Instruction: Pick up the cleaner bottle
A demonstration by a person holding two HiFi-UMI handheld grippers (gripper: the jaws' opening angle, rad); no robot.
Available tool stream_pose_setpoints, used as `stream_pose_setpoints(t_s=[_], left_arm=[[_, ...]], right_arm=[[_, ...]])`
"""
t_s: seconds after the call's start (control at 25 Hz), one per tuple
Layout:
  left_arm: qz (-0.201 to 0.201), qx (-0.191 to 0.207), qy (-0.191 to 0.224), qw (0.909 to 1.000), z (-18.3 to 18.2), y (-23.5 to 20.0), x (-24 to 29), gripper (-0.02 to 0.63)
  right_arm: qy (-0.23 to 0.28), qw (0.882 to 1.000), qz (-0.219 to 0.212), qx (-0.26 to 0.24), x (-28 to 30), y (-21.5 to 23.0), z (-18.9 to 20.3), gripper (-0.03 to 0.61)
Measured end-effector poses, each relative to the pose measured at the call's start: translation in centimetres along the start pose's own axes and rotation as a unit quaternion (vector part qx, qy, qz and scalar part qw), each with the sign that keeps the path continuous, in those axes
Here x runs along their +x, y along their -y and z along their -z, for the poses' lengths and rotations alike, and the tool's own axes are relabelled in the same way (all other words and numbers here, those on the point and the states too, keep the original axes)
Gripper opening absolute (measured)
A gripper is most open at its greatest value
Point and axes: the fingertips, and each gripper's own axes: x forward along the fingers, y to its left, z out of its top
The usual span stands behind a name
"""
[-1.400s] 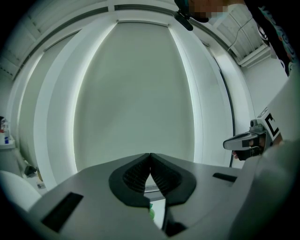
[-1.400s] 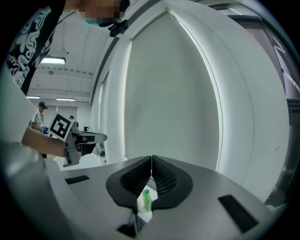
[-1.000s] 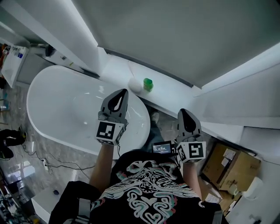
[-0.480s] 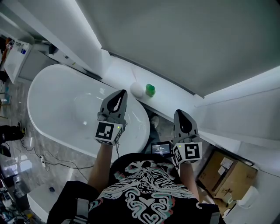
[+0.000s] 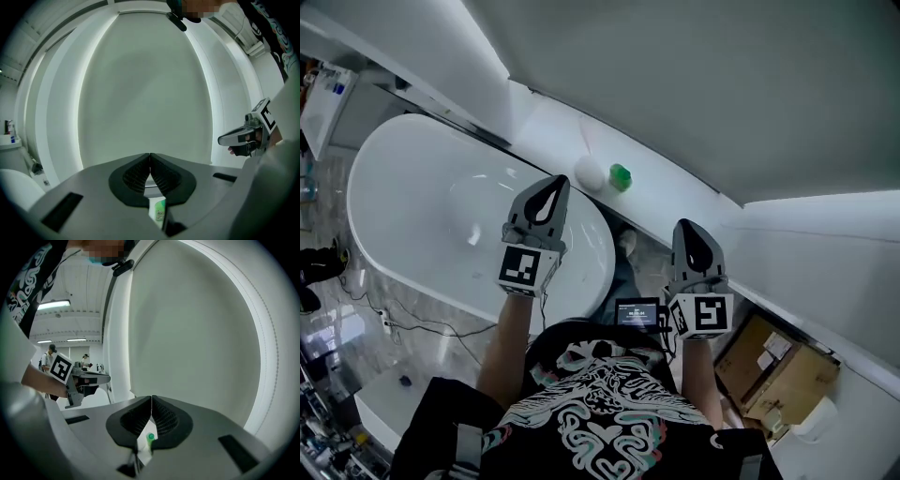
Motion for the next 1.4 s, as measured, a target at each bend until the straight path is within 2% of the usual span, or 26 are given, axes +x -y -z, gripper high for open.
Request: stream_pose_setpoints(t_s=[0.16, 0.32, 0.48, 0.56, 0.68, 0.8, 0.88, 1.08, 1.4], left_arm=[[0.002, -0.001, -0.003, 1.0000, 1.5, 0.3, 1.7, 0.014], [0.013, 0.005, -0.024, 0.9996, 3.3, 0.5, 3.2, 0.014], [0.018, 0.003, -0.019, 0.9997, 4.4, 0.6, 4.7, 0.014], [0.024, 0.003, -0.024, 0.9994, 5.4, 0.6, 5.2, 0.014], [0.027, -0.004, 0.000, 0.9996, 6.0, 0.1, 6.4, 0.014], [0.027, 0.001, -0.001, 0.9996, 6.5, -0.1, 6.7, 0.014], [0.028, 0.003, -0.013, 0.9995, 7.3, 0.0, 6.8, 0.015], [0.043, 0.018, -0.083, 0.9955, 11.6, 0.2, 8.2, 0.015], [0.066, 0.017, -0.112, 0.9913, 17.4, 0.2, 10.1, 0.015]], right_arm=[[-0.008, 1.000, -0.007, -0.006, 1.3, 1.1, 1.5, 0.026], [-0.015, 1.000, 0.000, 0.005, 2.5, 2.1, 2.5, 0.026], [-0.028, 1.000, -0.006, 0.001, 3.6, 2.6, 4.1, 0.026], [-0.038, 0.999, -0.014, -0.017, 4.3, 2.4, 5.2, 0.026], [-0.051, 0.998, -0.023, -0.037, 5.7, 2.0, 6.7, 0.026], [-0.059, 0.997, -0.034, -0.038, 6.5, 1.6, 7.8, 0.026], [-0.067, 0.996, -0.040, -0.039, 6.9, 1.5, 8.8, 0.026], [-0.094, 0.994, -0.049, -0.030, 8.7, 2.4, 11.3, 0.026], [-0.119, 0.991, -0.057, -0.032, 11.6, 2.7, 15.7, 0.026]])
